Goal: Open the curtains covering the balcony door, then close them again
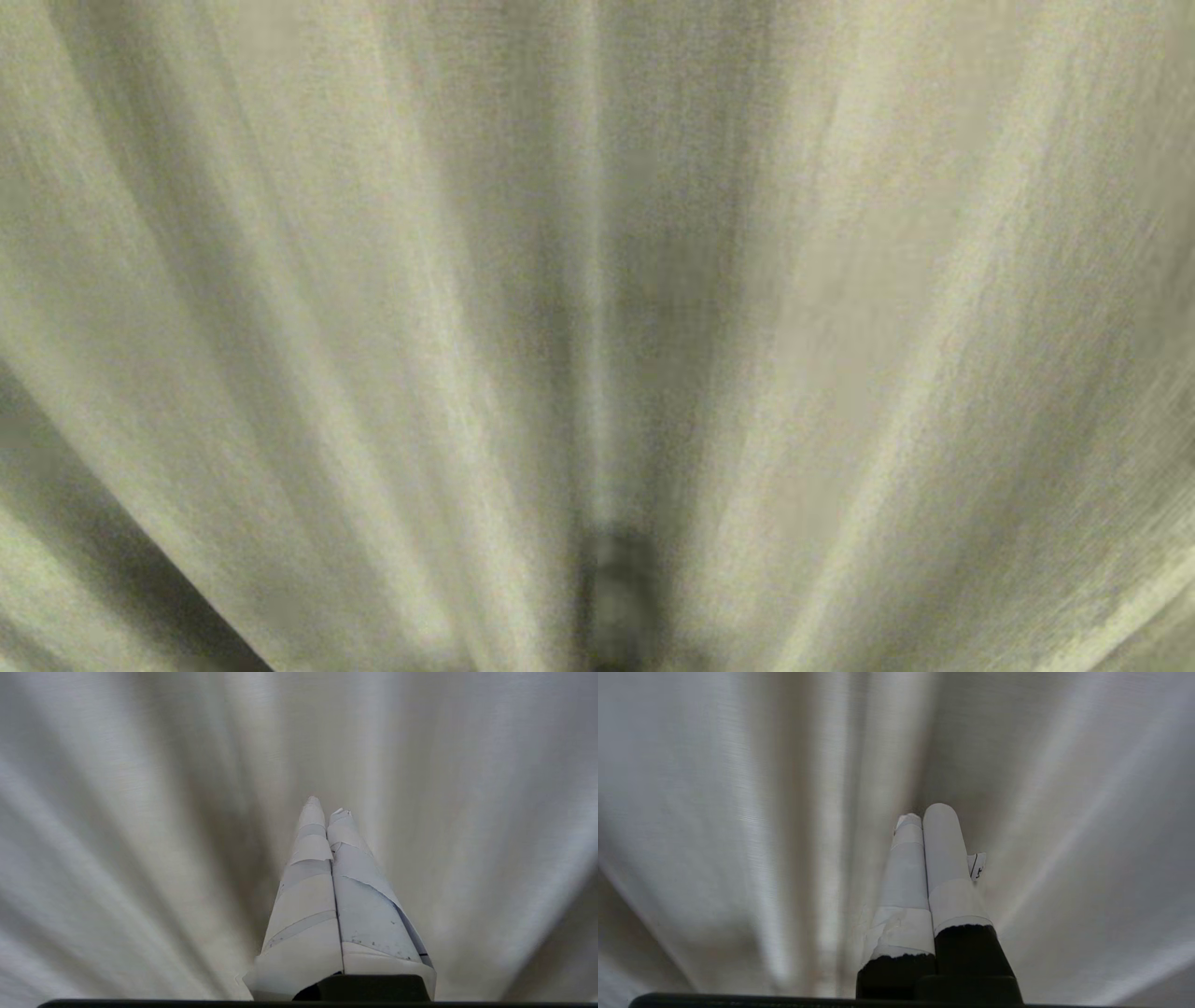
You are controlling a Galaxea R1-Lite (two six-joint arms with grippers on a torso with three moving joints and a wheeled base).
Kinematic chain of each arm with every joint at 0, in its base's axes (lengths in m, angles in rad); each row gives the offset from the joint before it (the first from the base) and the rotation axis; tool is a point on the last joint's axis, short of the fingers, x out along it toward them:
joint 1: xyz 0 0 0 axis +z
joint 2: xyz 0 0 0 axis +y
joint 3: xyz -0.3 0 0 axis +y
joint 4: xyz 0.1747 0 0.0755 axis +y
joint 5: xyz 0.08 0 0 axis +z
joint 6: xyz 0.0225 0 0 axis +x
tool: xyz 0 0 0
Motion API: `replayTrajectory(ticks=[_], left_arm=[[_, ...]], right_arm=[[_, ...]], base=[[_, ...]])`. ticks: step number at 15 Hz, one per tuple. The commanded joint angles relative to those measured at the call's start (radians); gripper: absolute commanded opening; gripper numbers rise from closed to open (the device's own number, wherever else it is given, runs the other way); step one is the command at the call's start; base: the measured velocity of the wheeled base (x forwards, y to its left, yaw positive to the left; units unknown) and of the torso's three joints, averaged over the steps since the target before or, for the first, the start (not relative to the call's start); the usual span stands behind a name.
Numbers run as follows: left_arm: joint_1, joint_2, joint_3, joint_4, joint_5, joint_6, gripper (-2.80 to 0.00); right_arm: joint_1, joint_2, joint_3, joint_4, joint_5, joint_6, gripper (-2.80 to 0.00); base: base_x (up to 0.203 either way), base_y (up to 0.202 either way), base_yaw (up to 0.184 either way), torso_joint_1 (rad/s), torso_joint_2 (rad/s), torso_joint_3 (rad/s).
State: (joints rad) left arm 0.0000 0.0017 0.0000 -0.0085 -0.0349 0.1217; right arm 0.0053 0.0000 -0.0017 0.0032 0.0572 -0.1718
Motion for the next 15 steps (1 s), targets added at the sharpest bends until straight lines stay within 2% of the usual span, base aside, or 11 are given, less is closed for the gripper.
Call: replayTrajectory(ticks=[1,15], left_arm=[[0.000,-0.002,0.000,-0.001,0.000,0.001,-2.80],[0.000,-0.002,0.000,-0.001,0.001,0.006,-2.80]], right_arm=[[0.001,0.002,0.000,0.000,0.001,-0.002,-2.80],[0.001,0.002,0.000,0.000,0.001,-0.002,-2.80]], base=[[0.000,-0.183,-0.002,0.002,0.00,-0.002],[0.000,-0.190,0.002,0.002,0.00,0.003]])
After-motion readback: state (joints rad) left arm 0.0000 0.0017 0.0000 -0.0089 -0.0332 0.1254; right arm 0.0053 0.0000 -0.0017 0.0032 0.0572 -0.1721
